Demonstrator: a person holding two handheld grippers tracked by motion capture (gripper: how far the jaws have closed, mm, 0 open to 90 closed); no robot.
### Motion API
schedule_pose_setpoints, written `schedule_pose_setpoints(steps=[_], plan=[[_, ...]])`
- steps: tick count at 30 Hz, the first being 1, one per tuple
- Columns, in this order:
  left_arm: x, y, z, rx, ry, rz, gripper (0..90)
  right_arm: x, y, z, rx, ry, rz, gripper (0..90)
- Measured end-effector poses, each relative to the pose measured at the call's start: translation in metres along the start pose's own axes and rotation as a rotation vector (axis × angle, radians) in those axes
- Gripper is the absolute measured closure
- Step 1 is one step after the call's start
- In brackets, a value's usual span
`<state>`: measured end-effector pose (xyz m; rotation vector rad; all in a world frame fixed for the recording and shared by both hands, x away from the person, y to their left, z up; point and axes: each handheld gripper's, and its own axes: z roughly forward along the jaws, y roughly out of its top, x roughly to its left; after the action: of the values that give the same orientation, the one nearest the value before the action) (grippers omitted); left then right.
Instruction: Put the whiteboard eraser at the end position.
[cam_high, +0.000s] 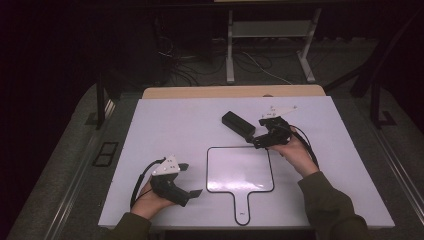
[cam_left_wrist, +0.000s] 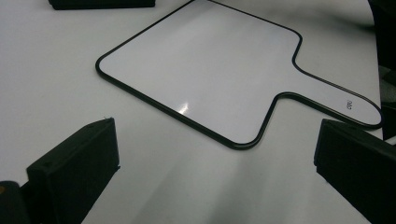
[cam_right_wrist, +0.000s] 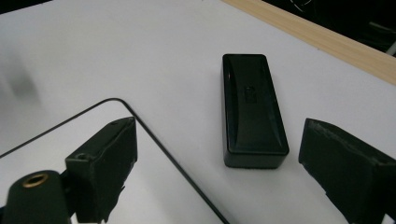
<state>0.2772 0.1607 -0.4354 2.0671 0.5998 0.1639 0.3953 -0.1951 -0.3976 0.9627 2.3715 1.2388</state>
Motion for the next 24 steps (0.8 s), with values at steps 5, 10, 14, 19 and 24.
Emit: schedule_pose_setpoints(steps=[5, 10, 14, 19, 24], plan=[[0.000, 0.000, 0.000, -0.004, -0.002, -0.001, 0.0, 0.002, -0.009, -0.014, -0.017, 0.008, 0.017, 10.4], [-0.001, 0.001, -0.001, -0.009, -0.003, 0.006, 0.0, 0.003, -0.020, -0.025, -0.020, 0.006, 0.018, 10.4], [-0.001, 0.001, -0.002, -0.011, -0.007, 0.004, 0.0, 0.004, -0.027, -0.034, -0.035, 0.012, 0.034, 10.4], [-0.001, 0.001, -0.002, -0.014, -0.007, -0.001, 0.0, 0.011, -0.038, -0.045, -0.055, 0.016, 0.043, 10.4], [-0.001, 0.002, -0.002, -0.013, -0.007, -0.001, 0.0, 0.016, -0.050, -0.057, -0.074, 0.011, 0.046, 10.4]])
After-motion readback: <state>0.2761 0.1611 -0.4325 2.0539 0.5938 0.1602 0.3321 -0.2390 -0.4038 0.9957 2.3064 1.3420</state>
